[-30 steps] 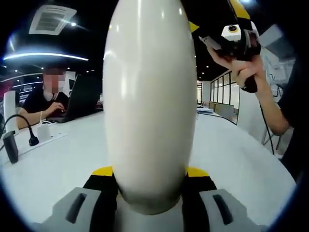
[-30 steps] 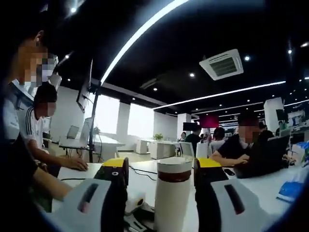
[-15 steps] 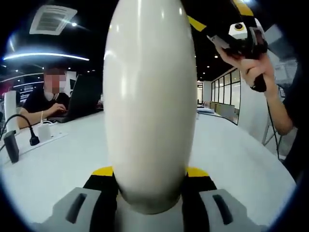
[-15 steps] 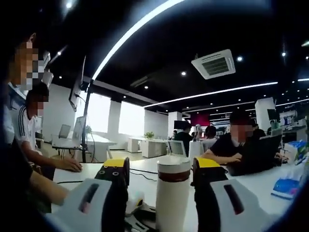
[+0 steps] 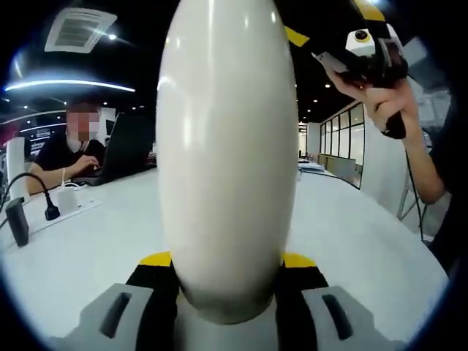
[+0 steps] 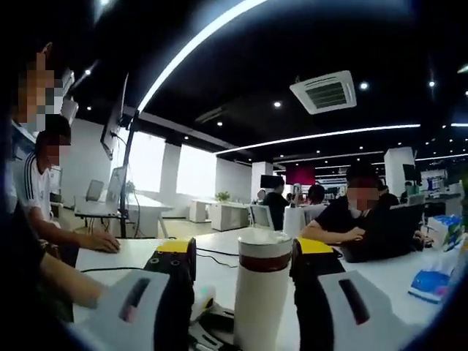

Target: Grasp the water cup twist off the cup lid place the cup lid on the table

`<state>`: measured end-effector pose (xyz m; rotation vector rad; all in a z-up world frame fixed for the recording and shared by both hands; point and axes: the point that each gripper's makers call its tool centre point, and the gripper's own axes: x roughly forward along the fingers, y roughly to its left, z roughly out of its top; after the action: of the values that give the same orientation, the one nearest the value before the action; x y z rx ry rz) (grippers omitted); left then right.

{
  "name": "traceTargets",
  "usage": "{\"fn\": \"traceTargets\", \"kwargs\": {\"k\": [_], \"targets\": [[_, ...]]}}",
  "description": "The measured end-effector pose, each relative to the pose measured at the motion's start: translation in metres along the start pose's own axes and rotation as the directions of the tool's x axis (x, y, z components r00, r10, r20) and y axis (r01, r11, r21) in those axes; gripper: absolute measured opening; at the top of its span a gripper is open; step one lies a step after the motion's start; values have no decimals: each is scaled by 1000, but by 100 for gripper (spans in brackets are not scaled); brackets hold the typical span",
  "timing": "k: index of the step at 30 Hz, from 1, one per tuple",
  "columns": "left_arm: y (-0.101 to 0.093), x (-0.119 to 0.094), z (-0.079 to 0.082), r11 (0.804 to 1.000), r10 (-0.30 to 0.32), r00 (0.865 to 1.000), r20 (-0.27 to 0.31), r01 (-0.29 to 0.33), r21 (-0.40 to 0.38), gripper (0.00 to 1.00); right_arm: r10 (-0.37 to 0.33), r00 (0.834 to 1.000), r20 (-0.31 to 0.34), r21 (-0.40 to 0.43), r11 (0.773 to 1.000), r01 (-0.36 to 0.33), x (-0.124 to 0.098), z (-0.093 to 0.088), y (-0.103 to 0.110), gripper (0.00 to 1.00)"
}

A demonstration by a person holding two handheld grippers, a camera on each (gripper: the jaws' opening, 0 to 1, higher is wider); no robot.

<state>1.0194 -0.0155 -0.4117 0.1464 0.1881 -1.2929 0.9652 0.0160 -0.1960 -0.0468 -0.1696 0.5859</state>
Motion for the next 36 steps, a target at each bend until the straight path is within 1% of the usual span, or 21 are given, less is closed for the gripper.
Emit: {"fn": "traceTargets", "kwargs": {"k": [2,6,10,16,21,24,28,30,32,36], "targets": [[0,0,0,1000,0,1000,0,0,0,54,1,999,-36,-40,999,-2,2,-6,1,55],[3,1,0,1000,0,1000,0,0,0,54,6,998,-63,-55,998,-9,5,-14,4,56],[5,1,0,1000,0,1000,0,0,0,54,8,998,-68,-53,999,-12,6,-16,4,56],[5,0,0,1000,0,1000,0,0,0,54,13,999,-53,-44,999,-16,9,-10,5,56],[6,1,0,1000,-1,1000,0,1,0,54,22,998,-51,-58,998,-25,13,-7,9,57],[6,1,0,1000,0,1000,0,0,0,54,7,998,-59,-91,996,-12,15,-8,8,57],[6,1,0,1000,1,1000,0,-1,0,54,-17,997,-69,-99,995,10,16,-10,3,57],[6,1,0,1000,1,1000,0,-1,0,54,-51,996,-78,-117,992,42,17,-12,-5,57],[6,1,0,1000,0,1000,0,0,0,54,-98,992,-86,-162,983,83,19,-14,-15,57],[6,1,0,1000,-1,1000,0,1,0,54,-100,988,-122,-162,984,80,27,-24,-17,57]]}}
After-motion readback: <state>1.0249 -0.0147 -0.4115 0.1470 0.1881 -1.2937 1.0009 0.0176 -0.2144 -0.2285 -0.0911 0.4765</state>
